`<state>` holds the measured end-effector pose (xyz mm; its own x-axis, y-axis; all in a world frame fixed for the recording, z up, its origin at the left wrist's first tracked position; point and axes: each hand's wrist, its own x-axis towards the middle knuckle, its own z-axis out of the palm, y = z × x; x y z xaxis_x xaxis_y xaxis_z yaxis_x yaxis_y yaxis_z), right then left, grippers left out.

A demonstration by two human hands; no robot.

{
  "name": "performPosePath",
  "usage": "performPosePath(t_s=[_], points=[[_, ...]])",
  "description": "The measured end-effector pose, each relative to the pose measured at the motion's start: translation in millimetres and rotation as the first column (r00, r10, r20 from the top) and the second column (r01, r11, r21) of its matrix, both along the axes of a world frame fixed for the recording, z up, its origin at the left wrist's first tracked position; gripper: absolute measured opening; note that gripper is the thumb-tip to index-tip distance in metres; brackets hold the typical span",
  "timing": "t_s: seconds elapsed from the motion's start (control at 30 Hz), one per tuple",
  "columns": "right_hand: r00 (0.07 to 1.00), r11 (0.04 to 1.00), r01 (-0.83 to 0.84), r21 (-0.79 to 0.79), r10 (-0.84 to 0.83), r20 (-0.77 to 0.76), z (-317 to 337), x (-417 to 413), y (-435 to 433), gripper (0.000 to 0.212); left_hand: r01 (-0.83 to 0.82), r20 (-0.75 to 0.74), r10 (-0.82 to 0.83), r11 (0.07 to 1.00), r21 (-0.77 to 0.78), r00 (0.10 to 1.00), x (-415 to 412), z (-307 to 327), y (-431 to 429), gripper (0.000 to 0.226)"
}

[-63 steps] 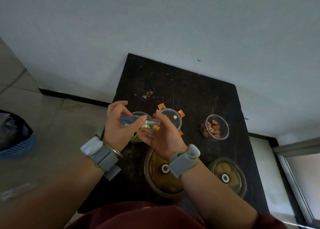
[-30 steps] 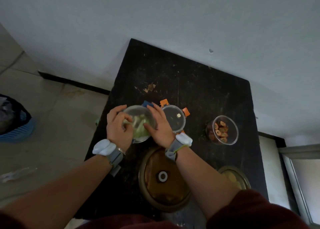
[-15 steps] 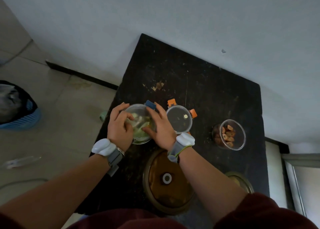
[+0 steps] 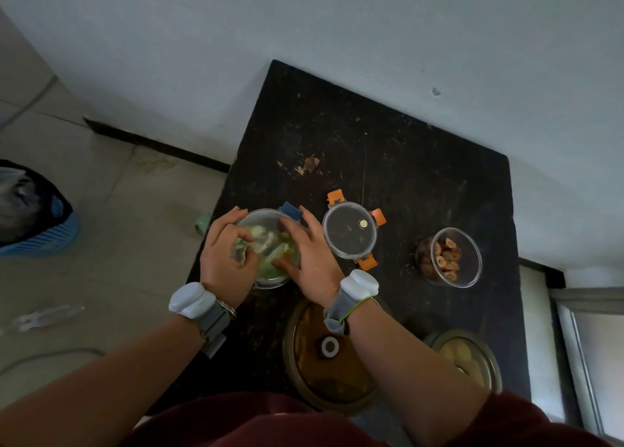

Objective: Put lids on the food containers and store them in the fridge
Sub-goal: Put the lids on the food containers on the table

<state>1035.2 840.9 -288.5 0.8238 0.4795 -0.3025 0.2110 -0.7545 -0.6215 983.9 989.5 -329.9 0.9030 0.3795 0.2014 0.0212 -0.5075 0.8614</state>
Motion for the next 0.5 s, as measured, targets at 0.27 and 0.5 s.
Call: performPosePath(t_s=[0.27,0.5], points=[[1.0,0.997,-0.01,-0.074,0.01,-0.001,1,-8,8,0.074,0.02,0.022,-0.02,1.0,0.0,1.0,-3,-4,9,0.025],[1.0,0.992,-0.021,-0.124,0.018,-0.023,2,-3,6,0.078,0.05,-0.058,-0.049,0.999,0.012,0.997,-2,-5,4,0.026]])
